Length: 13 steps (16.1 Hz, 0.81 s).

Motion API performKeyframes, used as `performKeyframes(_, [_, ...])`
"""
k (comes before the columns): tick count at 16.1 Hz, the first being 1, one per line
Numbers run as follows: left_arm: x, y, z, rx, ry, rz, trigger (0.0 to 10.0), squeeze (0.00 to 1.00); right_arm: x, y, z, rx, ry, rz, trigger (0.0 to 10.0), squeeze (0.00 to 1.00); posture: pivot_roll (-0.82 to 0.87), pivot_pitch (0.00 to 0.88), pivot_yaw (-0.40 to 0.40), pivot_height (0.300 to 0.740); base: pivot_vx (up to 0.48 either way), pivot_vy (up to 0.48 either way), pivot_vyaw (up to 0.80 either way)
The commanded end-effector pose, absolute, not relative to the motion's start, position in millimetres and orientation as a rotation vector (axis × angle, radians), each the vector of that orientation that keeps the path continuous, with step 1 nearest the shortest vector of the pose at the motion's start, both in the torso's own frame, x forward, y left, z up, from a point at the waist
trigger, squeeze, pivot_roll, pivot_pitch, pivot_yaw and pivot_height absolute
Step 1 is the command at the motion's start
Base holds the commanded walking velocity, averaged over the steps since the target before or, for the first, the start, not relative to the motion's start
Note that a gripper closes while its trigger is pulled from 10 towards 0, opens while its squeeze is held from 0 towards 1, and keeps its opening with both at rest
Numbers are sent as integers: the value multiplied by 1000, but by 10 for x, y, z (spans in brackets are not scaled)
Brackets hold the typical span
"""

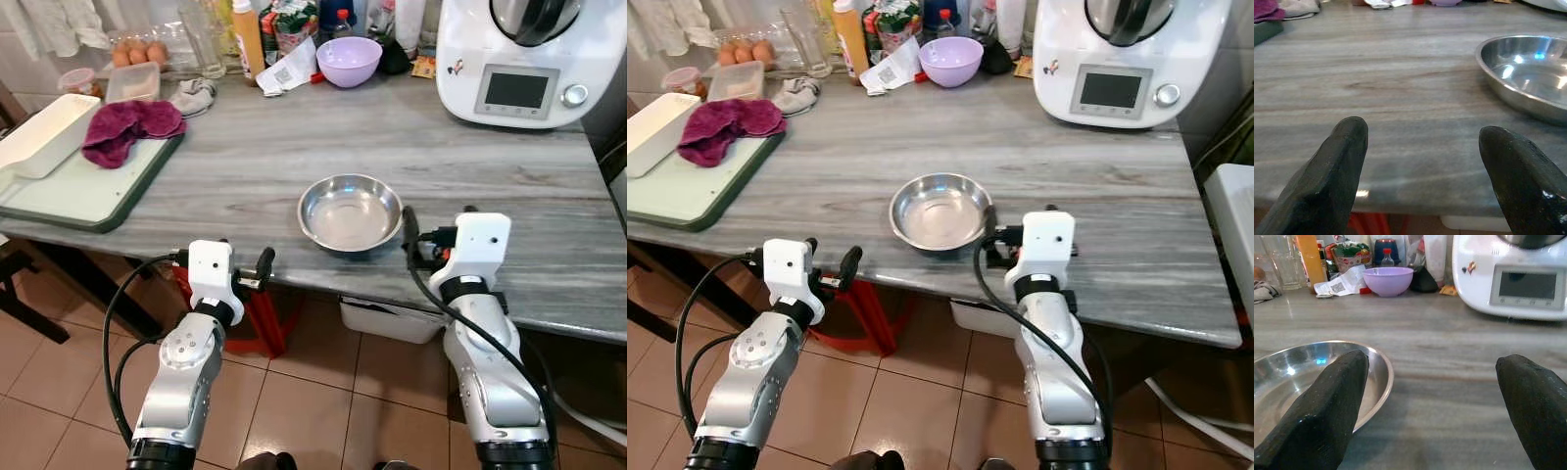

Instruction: Setting the table

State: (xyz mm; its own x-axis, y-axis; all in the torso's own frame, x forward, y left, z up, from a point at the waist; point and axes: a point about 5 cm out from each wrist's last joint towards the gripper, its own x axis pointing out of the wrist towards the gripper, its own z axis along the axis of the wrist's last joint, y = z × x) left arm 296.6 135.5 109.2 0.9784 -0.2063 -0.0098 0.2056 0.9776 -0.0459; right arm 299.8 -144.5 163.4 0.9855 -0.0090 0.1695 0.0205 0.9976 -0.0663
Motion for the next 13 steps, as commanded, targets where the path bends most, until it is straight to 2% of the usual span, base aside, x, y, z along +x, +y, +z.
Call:
performKeyframes(1, [2948, 1386, 1096, -28, 20, -199, 10000, 0, 3007, -1434, 1656, -78, -179, -16, 10000, 0, -86, 154, 87, 740, 0, 0, 0])
performKeyframes(4, [2949, 1414, 1090, -21, 34, -169, 10000, 0, 3032, -1408, 1620, -94, -164, -16, 10000, 0, -80, 143, 86, 740, 0, 0, 0])
performKeyframes(5, [2955, 1409, 1094, -20, 35, -170, 10000, 0, 3034, -1379, 1563, -40, -96, 25, 10000, 0, -83, 136, 88, 740, 0, 0, 0])
performKeyframes(9, [2999, 1385, 1114, -14, 36, -166, 10000, 0, 3038, -1438, 1583, -51, -125, -5, 10000, 0, -95, 127, 92, 740, 0, 0, 0])
performKeyframes(13, [3012, 1359, 1096, -11, 49, -169, 10000, 0, 3029, -1452, 1597, -39, -130, -5, 10000, 0, -103, 128, 95, 740, -265, 0, 0])
